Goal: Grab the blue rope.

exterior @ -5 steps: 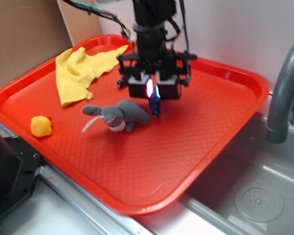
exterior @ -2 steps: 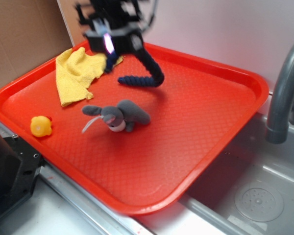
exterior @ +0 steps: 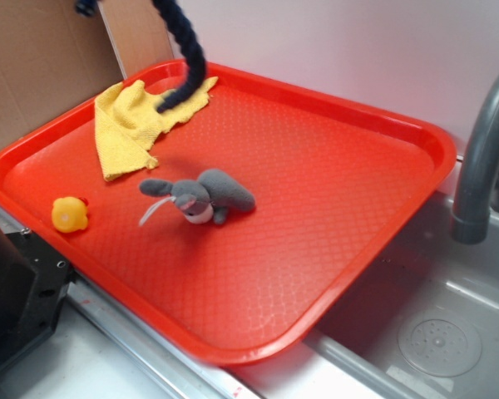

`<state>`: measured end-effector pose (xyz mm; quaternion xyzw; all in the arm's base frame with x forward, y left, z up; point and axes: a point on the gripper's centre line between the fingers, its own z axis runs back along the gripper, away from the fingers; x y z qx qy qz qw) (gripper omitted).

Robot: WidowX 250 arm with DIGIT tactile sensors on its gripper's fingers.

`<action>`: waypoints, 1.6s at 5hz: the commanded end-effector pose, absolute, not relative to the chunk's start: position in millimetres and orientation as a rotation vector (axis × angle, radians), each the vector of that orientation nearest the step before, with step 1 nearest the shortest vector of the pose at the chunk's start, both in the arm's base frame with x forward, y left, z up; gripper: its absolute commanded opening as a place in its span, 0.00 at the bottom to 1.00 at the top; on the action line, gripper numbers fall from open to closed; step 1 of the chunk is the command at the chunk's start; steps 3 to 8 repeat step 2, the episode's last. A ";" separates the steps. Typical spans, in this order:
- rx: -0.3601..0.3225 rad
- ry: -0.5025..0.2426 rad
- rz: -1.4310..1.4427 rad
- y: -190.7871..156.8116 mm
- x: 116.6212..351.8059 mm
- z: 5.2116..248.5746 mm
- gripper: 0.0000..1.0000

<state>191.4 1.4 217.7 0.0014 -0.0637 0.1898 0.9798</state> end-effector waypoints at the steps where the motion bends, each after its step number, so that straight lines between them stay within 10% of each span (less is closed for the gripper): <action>1: 0.085 -0.235 0.456 45.5 198.4 243.2 0.00; 8: 0.101 -0.219 0.380 31.8 210.9 228.2 0.00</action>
